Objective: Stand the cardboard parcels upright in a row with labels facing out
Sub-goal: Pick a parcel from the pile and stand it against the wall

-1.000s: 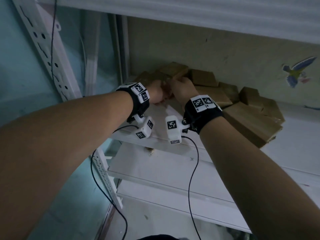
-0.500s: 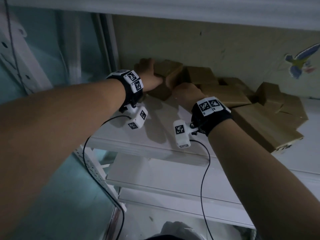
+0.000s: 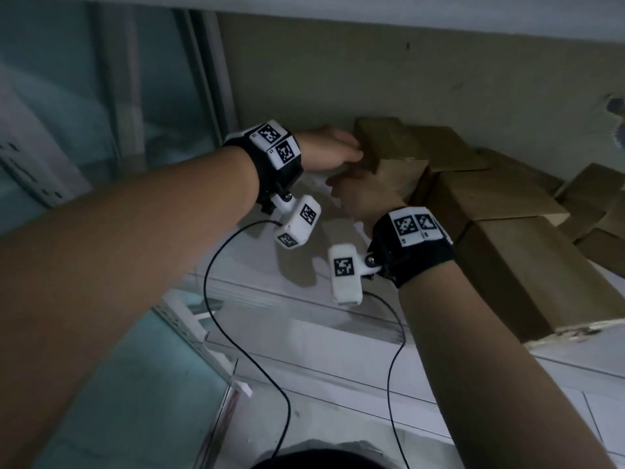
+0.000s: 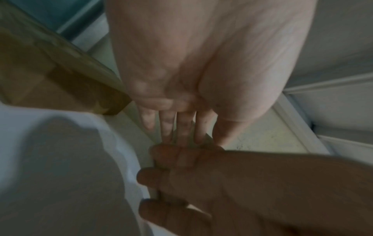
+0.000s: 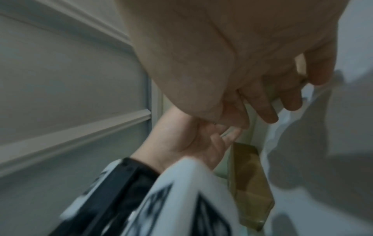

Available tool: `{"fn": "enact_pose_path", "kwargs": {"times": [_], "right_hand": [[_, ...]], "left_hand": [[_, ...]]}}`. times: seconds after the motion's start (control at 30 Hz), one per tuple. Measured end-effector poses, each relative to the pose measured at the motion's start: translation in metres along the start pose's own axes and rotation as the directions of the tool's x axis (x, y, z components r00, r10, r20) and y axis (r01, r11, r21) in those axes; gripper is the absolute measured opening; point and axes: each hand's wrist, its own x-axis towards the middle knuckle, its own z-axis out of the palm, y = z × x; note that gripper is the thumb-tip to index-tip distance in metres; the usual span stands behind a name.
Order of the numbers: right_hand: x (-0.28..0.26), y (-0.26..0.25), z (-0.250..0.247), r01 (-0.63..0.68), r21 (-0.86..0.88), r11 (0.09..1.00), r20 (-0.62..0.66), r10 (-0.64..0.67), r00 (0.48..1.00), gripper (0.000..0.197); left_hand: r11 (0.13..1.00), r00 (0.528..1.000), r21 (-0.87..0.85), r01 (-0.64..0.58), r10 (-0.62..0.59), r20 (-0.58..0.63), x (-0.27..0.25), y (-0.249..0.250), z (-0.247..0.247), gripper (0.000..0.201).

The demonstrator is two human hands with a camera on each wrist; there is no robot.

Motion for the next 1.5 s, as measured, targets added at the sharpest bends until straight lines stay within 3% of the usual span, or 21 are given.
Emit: {"fn": "enact_pose_path", "kwargs": {"times": [0.1, 0.17, 0.27, 0.4, 0.53, 0.63, 0.7, 0.77, 0.83, 0.9, 0.93, 1.03, 1.07, 1.13, 1.2, 1.23, 1.3, 1.4, 1.5], "right_hand": [[0.003, -0.012, 0.004, 0.103, -0.026, 0.994, 0.004, -0.103, 0.995, 0.041], [0.007, -0.013, 0.005, 0.055, 0.082, 0.995, 0.015, -0.056, 0.998, 0.040], [0.017, -0.007, 0.005, 0.010, 0.130, 0.991, -0.040, -0.005, 0.999, 0.048], [0.023, -0.004, 0.005, -0.005, 0.084, 0.996, -0.093, 0.013, 0.996, 0.076], [0.016, -0.005, 0.021, 0.071, -0.034, 0.997, -0.129, -0.075, 0.989, 0.079], [0.015, -0.008, 0.033, 0.125, -0.036, 0.992, -0.037, -0.126, 0.991, 0.091], [0.024, -0.019, 0.040, 0.113, -0.004, 0.994, 0.055, -0.112, 0.992, 0.098], [0.031, -0.036, 0.043, 0.107, 0.018, 0.994, 0.093, -0.108, 0.990, 0.089], [0.042, -0.052, 0.041, 0.132, 0.014, 0.991, 0.111, -0.133, 0.985, 0.061], [0.048, -0.057, 0.039, 0.158, 0.032, 0.987, 0.125, -0.161, 0.979, 0.041], [0.050, -0.057, 0.040, 0.151, 0.077, 0.986, 0.122, -0.160, 0.980, 0.034], [0.060, -0.042, 0.054, 0.091, 0.230, 0.969, 0.097, -0.116, 0.988, 0.011], [0.063, -0.037, 0.060, 0.089, 0.273, 0.958, 0.077, -0.114, 0.991, 0.012], [0.068, -0.028, 0.071, 0.105, 0.316, 0.943, 0.028, -0.120, 0.992, 0.026], [0.075, -0.021, 0.079, 0.119, 0.319, 0.940, -0.029, -0.116, 0.993, 0.047], [0.074, -0.021, 0.080, 0.122, 0.346, 0.930, -0.037, -0.116, 0.993, 0.043], [0.081, -0.019, 0.081, 0.105, 0.416, 0.903, -0.037, -0.098, 0.994, 0.030], [0.085, -0.020, 0.073, 0.091, 0.499, 0.862, -0.091, -0.052, 0.995, 0.057], [0.081, -0.017, 0.064, 0.077, 0.677, 0.732, -0.088, -0.023, 0.996, 0.065]], "left_hand": [[0.996, 0.994, 0.085, 0.025, -0.015, -0.113, -0.010, -0.016, -0.015, 0.036], [0.983, 0.985, 0.156, 0.098, -0.075, -0.153, -0.016, -0.035, -0.026, 0.034], [0.936, 0.988, 0.327, 0.133, -0.099, -0.118, -0.030, -0.053, -0.039, 0.034], [0.902, 0.978, 0.379, 0.206, -0.175, -0.115, -0.036, -0.082, -0.038, 0.065], [0.867, 0.956, 0.403, 0.293, -0.280, -0.092, -0.029, -0.105, -0.027, 0.087], [0.856, 0.940, 0.391, 0.339, -0.291, -0.178, -0.020, -0.102, -0.022, 0.081], [0.800, 0.901, 0.414, 0.434, -0.371, -0.226, -0.010, -0.108, -0.018, 0.094], [0.770, 0.866, 0.398, 0.500, -0.439, -0.239, 0.009, -0.129, -0.018, 0.110], [0.764, 0.859, 0.393, 0.512, -0.444, -0.256, 0.015, -0.132, -0.020, 0.125], [0.809, 0.898, 0.390, 0.439, -0.399, -0.183, 0.003, -0.120, -0.026, 0.117], [0.838, 0.921, 0.384, 0.388, -0.366, -0.131, -0.004, -0.111, -0.033, 0.100], [0.916, 0.950, 0.253, 0.312, -0.300, -0.086, -0.008, -0.109, -0.042, 0.065], [0.951, 0.960, 0.147, 0.270, -0.254, -0.122, -0.008, -0.113, -0.044, 0.058], [0.959, 0.940, -0.019, 0.284, -0.283, -0.189, -0.011, -0.121, -0.047, 0.062], [0.932, 0.917, -0.118, 0.342, -0.359, -0.173, -0.012, -0.122, -0.049, 0.089], [0.908, 0.904, -0.174, 0.380, -0.405, -0.138, -0.012, -0.119, -0.050, 0.097], [0.865, 0.895, -0.259, 0.429, -0.446, -0.009, -0.014, -0.104, -0.055, 0.093], [0.758, 0.885, -0.460, 0.463, -0.424, 0.192, -0.012, -0.084, -0.065, 0.093], [0.636, 0.879, -0.610, 0.472, -0.394, 0.270, -0.003, -0.084, -0.069, 0.098]]}}
